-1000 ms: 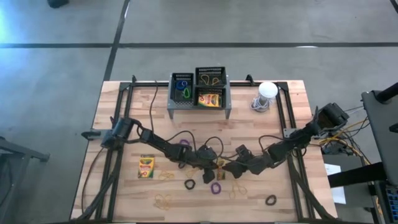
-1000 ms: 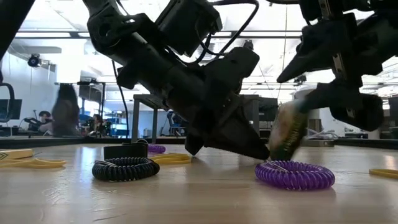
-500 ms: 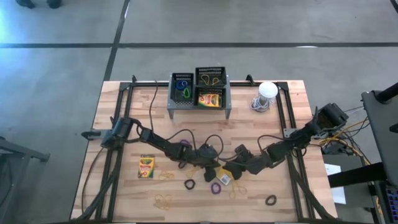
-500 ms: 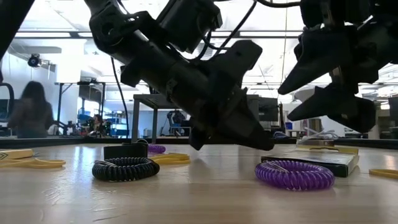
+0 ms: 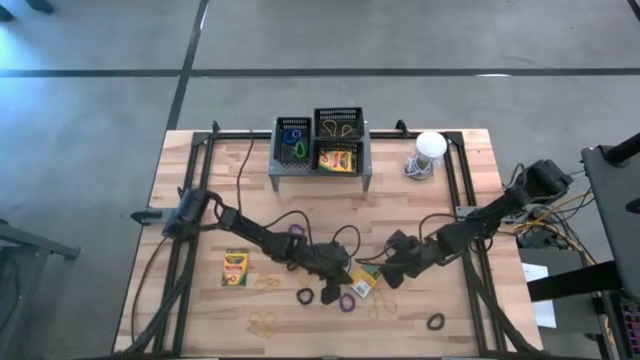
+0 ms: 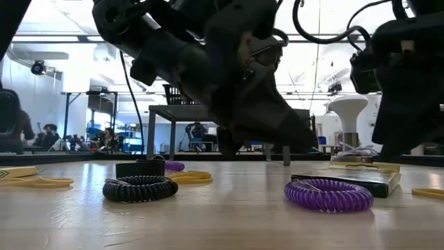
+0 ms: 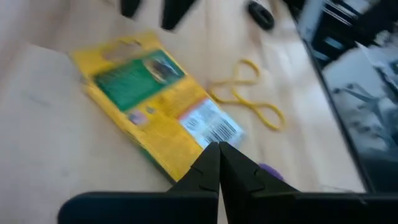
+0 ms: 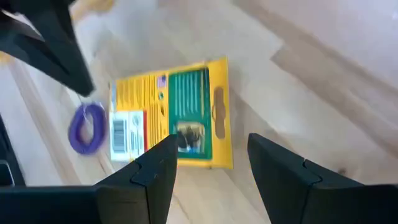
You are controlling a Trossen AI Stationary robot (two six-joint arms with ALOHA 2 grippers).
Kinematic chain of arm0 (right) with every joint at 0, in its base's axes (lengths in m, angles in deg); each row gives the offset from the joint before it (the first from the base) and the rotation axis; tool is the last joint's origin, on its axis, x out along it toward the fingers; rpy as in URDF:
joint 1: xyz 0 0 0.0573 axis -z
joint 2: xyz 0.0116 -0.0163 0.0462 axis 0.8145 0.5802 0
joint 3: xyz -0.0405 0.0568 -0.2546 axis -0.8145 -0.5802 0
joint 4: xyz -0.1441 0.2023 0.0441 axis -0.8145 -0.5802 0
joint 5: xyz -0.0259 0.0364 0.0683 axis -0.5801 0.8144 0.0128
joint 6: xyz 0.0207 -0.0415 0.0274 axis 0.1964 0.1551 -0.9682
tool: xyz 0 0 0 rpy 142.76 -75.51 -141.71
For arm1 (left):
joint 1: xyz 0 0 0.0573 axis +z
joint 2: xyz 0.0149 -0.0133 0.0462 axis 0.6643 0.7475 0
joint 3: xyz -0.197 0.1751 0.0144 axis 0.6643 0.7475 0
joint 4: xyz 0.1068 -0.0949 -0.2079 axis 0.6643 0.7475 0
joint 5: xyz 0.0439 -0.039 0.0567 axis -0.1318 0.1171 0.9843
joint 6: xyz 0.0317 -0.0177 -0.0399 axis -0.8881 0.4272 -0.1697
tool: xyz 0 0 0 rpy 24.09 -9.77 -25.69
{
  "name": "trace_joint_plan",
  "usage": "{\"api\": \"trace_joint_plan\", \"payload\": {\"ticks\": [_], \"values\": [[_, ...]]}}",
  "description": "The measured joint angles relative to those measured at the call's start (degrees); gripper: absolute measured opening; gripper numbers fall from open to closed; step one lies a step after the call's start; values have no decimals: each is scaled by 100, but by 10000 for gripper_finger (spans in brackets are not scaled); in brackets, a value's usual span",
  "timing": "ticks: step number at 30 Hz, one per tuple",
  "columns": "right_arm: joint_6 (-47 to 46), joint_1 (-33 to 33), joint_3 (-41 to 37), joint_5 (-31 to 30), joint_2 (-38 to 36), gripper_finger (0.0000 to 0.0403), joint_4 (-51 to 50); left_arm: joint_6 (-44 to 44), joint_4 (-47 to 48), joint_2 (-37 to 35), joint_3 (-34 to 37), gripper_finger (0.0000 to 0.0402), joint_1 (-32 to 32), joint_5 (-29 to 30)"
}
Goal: Pick & Place Office Desk Supplies
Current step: Put the crayon box into the bottom black bin on the shelf
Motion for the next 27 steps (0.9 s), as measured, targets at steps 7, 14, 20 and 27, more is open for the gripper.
{"api": "trace_joint_plan", "payload": {"ticks": [7,14,20,27], "values": [[150,20,-26,167,266,192,44,39,132,141,-27,6,-80,-177],[503,78,-23,354,615,191,603,66,239,220,-33,6,-65,-16],[691,142,-22,343,653,159,652,63,237,222,-28,6,-58,123],[770,149,-24,283,639,71,705,33,239,225,-28,6,-53,552]]}}
